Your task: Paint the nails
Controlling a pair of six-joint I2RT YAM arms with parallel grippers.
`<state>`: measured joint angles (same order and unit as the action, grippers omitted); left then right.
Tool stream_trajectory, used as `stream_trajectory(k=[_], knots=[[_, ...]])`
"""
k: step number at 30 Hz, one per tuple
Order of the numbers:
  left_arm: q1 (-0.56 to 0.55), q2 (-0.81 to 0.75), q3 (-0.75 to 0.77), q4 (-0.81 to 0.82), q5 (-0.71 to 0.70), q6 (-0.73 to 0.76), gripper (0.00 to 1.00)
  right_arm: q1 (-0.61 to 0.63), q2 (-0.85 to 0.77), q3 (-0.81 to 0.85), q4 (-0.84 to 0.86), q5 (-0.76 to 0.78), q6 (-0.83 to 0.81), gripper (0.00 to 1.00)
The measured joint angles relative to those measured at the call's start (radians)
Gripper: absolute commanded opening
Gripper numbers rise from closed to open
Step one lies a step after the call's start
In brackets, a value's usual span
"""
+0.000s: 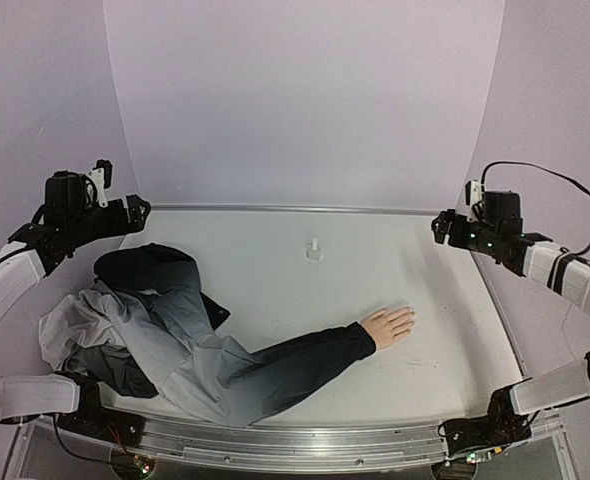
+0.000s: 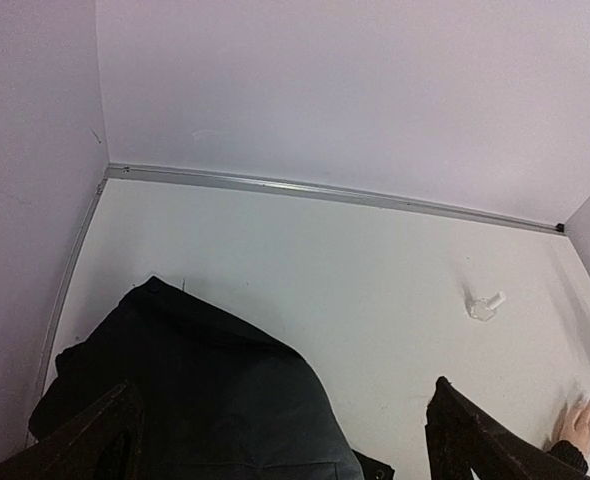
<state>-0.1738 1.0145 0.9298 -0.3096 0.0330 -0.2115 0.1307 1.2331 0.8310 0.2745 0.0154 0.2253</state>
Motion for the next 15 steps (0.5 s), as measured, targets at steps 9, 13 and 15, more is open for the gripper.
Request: stream_trajectory(k=[9,13,15], knots=[[-0.014,0.022,0.046,-0.032,0.064,0.05,0.99,0.279,0.341,0.249,-0.013,-0.004,0.02,0.98],[-0.016,0.023,0.056,-0.036,0.08,0.067,0.99,0.39,0.512,0.389,-0.013,-0.004,0.023,0.94],[-0.017,0.023,0.06,-0.041,0.085,0.077,0.99,0.434,0.597,0.463,-0.02,-0.007,0.023,0.92]])
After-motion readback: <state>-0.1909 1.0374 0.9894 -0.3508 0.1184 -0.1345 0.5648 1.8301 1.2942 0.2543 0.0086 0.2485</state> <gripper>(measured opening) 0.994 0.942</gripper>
